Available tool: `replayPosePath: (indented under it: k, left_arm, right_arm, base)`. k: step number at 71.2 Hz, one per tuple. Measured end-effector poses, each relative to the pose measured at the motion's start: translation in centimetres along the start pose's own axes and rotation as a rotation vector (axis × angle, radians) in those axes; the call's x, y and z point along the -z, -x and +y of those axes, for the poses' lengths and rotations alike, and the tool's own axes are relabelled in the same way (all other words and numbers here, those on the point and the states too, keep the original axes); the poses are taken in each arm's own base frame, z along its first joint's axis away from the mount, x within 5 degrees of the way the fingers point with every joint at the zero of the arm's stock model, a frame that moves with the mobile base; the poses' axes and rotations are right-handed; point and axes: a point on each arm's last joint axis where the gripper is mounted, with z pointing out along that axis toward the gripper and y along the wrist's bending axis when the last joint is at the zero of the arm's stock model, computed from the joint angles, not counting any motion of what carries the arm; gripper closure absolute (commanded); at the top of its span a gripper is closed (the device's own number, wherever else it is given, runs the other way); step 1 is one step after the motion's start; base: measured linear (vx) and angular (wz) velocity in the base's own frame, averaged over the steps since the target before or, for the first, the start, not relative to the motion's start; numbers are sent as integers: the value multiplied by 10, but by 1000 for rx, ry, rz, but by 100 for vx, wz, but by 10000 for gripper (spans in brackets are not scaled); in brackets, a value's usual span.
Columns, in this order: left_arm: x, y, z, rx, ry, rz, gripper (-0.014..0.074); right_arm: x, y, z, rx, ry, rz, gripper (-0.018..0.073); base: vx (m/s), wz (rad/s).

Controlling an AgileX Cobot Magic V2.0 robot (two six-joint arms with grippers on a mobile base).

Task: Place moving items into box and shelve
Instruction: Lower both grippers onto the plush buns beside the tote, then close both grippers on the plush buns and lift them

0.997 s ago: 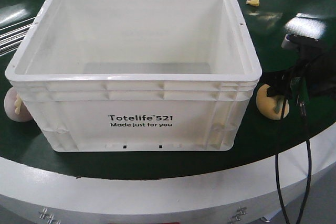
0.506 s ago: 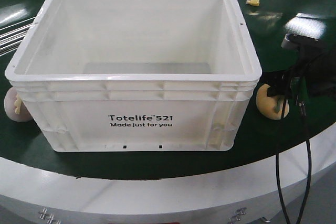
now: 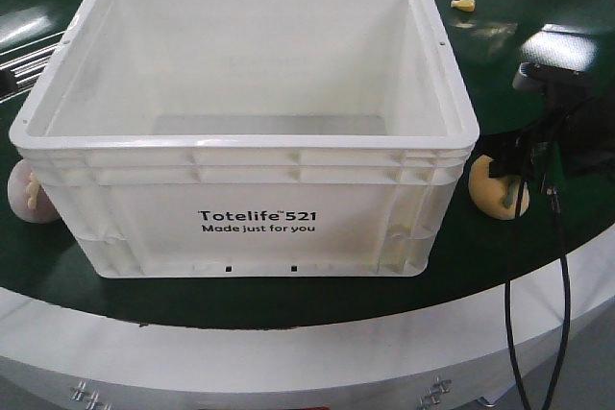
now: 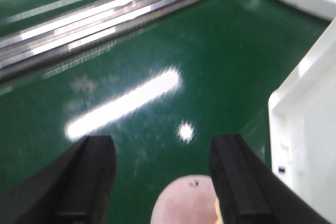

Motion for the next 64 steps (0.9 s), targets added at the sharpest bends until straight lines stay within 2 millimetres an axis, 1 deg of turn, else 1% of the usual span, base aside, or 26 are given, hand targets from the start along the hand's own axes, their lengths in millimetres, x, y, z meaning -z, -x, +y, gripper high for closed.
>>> replayPosePath:
  k: [15, 33, 64]
  left_arm:
    - [-18, -13, -1, 51, -3, 115, 79]
    - [-35, -25, -1, 60, 10, 220, 79]
    - [-64, -42, -1, 81, 19, 334, 79]
  right_arm:
    - [0, 0, 0, 1, 0, 0, 574]
    - [0, 0, 0, 1, 0, 0, 574]
    - [0, 0, 0, 1, 0, 0, 574]
  base:
    - [0, 0]
    - [0, 0]
    - [0, 0]
